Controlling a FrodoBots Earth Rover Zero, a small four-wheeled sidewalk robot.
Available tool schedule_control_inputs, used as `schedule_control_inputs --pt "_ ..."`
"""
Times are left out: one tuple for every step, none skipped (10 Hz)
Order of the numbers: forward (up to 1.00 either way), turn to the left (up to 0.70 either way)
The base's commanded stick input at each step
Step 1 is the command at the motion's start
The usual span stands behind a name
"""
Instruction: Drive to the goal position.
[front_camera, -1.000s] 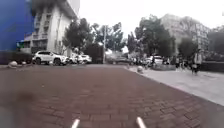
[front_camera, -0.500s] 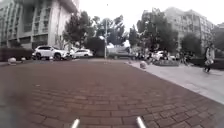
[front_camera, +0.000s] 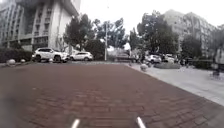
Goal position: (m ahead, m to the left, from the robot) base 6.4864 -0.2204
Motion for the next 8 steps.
schedule_control_inputs --pt "0.58 0.0" --pt "0.58 0.0" --pt "0.58 0.0" --pt "0.58 0.0" --pt "0.58 0.0" --pt "0.58 0.0" --pt "0.58 0.0" --pt "0.58 0.0"
